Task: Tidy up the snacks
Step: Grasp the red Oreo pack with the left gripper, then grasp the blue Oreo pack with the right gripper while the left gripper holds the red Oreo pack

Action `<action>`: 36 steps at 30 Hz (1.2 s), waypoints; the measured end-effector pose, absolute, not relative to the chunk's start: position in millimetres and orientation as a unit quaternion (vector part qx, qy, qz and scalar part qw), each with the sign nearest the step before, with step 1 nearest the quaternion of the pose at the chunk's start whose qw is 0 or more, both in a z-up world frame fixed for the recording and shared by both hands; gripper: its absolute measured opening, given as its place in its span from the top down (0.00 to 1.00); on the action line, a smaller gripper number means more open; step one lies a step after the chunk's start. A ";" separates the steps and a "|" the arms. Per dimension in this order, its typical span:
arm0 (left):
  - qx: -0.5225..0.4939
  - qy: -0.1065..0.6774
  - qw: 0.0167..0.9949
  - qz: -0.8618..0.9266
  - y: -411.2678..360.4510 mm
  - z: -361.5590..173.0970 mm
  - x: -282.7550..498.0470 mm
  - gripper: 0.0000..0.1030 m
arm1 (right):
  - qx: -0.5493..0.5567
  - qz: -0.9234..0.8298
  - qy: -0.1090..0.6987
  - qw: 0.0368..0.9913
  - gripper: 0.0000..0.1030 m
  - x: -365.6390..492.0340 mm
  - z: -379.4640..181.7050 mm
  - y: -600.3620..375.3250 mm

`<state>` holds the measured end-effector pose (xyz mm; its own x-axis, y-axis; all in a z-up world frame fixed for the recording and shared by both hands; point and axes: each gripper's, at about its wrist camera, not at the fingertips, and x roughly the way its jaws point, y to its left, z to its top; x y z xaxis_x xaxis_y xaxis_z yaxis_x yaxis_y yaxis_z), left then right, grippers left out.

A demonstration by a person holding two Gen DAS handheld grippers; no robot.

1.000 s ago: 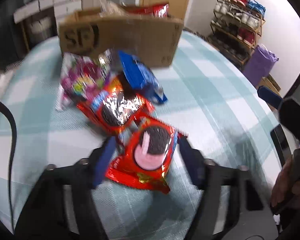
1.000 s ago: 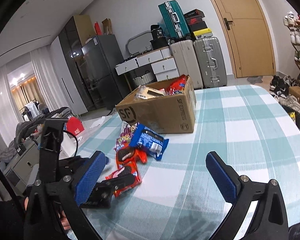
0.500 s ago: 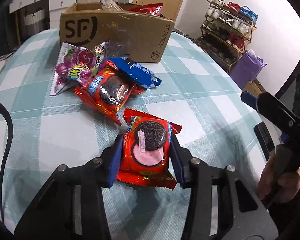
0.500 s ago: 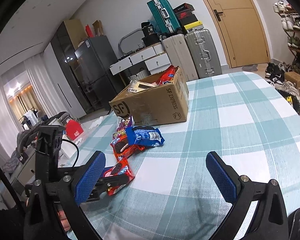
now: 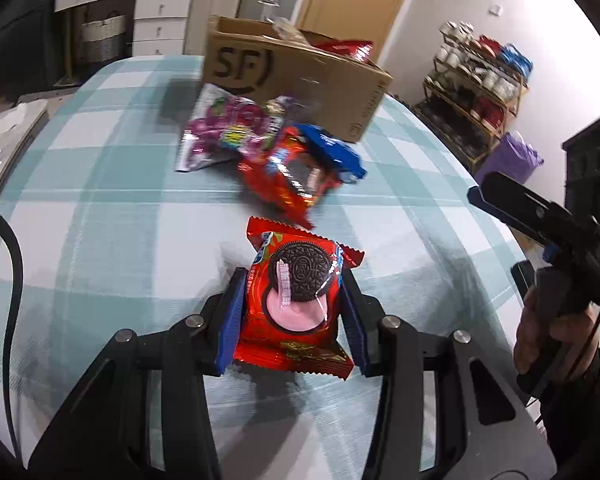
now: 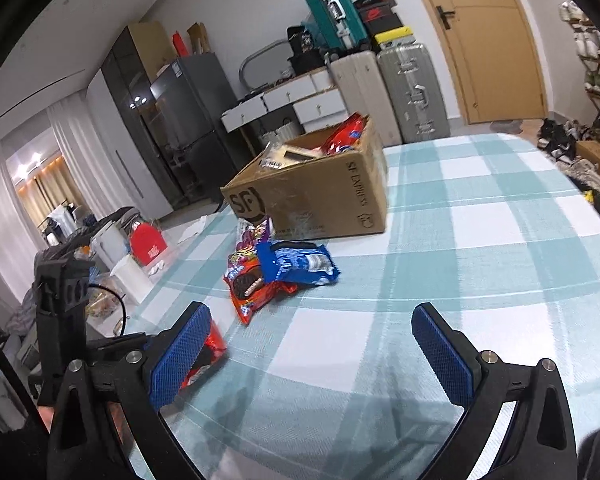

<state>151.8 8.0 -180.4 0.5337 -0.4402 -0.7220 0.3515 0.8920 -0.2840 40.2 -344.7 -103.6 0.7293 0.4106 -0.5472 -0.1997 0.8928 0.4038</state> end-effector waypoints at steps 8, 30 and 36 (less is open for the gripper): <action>-0.074 0.419 0.879 -0.215 33.9 -182.6 154.5 0.60 | 0.163 0.202 0.364 0.895 0.01 105.0 -114.7 -323.5; -0.107 0.433 0.863 -0.238 36.8 -191.3 156.1 0.60 | 0.147 0.247 0.439 0.852 0.38 195.4 -159.3 -290.5; -0.106 0.435 0.863 -0.234 36.0 -191.4 154.9 0.60 | 0.149 0.246 0.427 0.857 0.53 191.7 -156.1 -293.8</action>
